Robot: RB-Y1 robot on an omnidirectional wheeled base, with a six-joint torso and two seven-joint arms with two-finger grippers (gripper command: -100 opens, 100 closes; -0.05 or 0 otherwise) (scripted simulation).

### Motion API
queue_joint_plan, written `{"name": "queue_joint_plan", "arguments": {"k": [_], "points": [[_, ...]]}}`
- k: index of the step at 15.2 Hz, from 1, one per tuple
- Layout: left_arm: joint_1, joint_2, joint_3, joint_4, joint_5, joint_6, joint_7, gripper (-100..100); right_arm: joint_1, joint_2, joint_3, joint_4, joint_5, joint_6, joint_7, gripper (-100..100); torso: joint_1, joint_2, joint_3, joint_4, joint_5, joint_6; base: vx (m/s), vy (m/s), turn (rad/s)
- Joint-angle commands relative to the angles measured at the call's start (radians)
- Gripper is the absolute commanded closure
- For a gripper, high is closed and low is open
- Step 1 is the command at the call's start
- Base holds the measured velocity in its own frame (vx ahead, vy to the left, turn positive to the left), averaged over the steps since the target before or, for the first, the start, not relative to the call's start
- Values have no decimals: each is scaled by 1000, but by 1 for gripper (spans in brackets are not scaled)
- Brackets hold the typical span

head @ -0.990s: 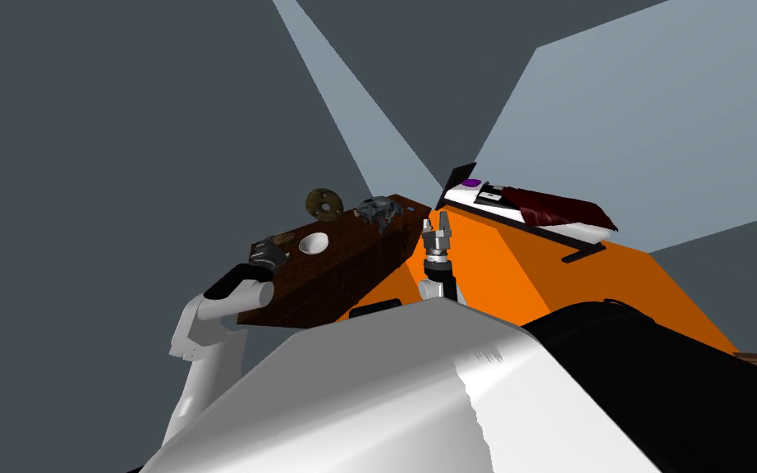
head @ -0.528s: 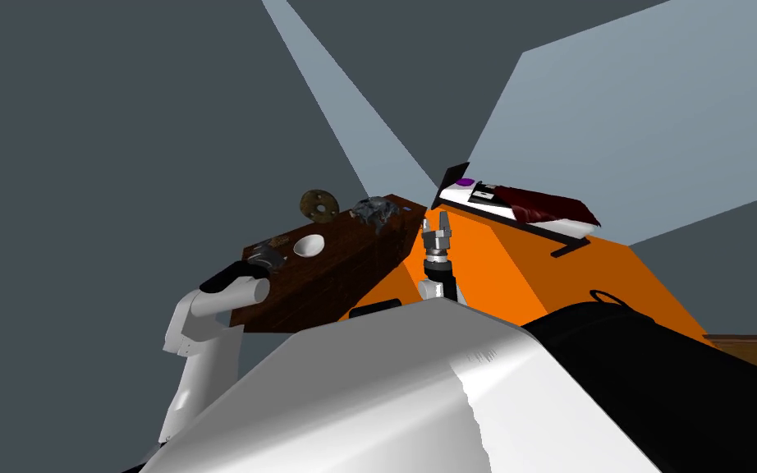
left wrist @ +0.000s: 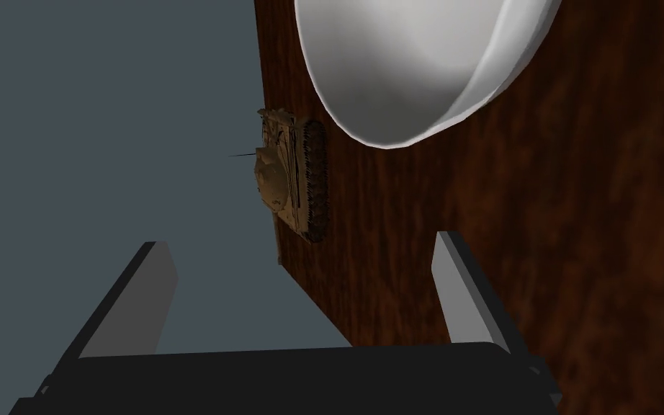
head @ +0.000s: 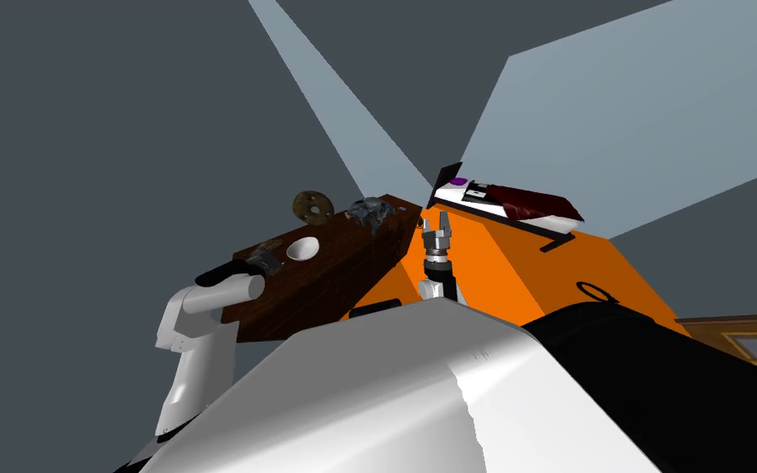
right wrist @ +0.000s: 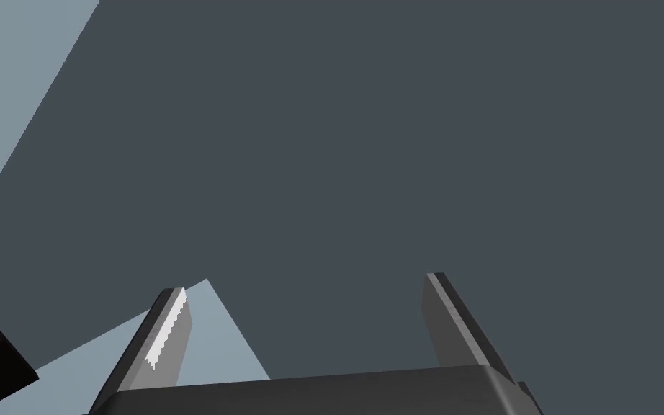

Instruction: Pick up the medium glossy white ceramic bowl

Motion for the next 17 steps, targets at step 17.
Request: {"name": "queue_joint_plan", "arguments": {"k": [17], "points": [[-96,53,79,124,55,360,58,-100,0,0,0,0,0,0,0,0,-1,-1,-1,0,0,0,22,-21,-76]]}}
